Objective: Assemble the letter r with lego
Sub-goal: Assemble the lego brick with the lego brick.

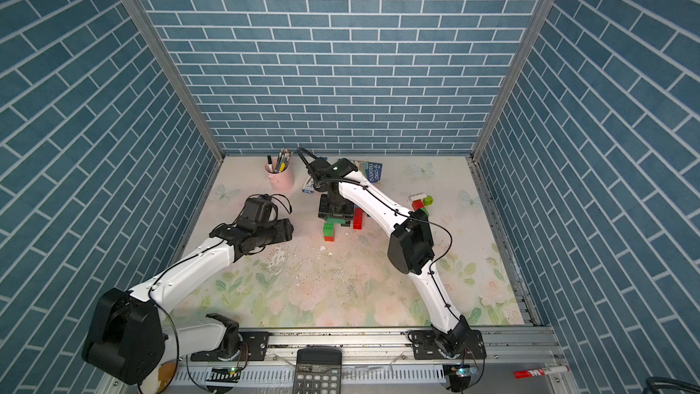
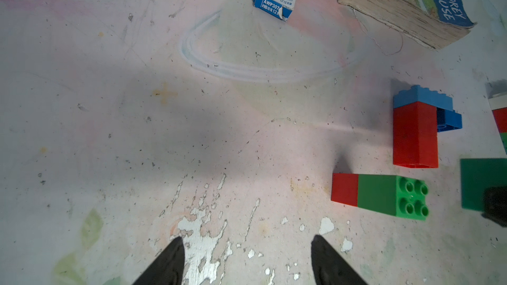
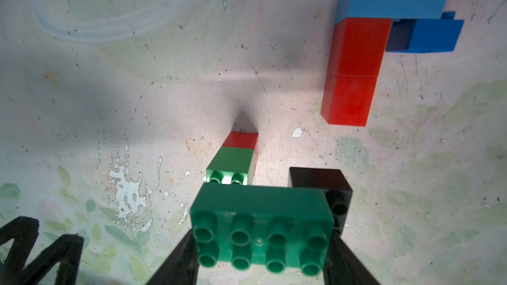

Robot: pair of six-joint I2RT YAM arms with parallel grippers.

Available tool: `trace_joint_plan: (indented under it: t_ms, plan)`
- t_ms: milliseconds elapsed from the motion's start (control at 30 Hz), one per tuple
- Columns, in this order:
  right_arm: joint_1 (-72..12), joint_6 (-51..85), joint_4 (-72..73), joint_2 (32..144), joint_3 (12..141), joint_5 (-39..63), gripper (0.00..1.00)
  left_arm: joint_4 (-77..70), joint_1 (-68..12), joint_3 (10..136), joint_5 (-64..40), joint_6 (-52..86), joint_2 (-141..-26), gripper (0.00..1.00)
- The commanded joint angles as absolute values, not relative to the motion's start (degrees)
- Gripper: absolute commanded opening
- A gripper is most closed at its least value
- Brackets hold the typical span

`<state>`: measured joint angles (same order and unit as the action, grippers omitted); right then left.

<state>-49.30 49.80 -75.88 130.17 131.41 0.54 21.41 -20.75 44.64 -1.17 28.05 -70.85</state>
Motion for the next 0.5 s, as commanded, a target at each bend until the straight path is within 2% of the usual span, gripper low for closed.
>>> trace_joint_plan:
  t_ms: [0,467]
  plan:
    - [-50.3,54.3,-77.8,131.7,132.5,-1.5,0.23,24.0,-20.5,44.6,-1.7,26.8,-68.6,0.74]
    - [-51.3,55.8,-76.9,132.8,131.2,-2.3,0.23,26.3,-20.6,42.6,-1.9,28.6,-64.5,0.74]
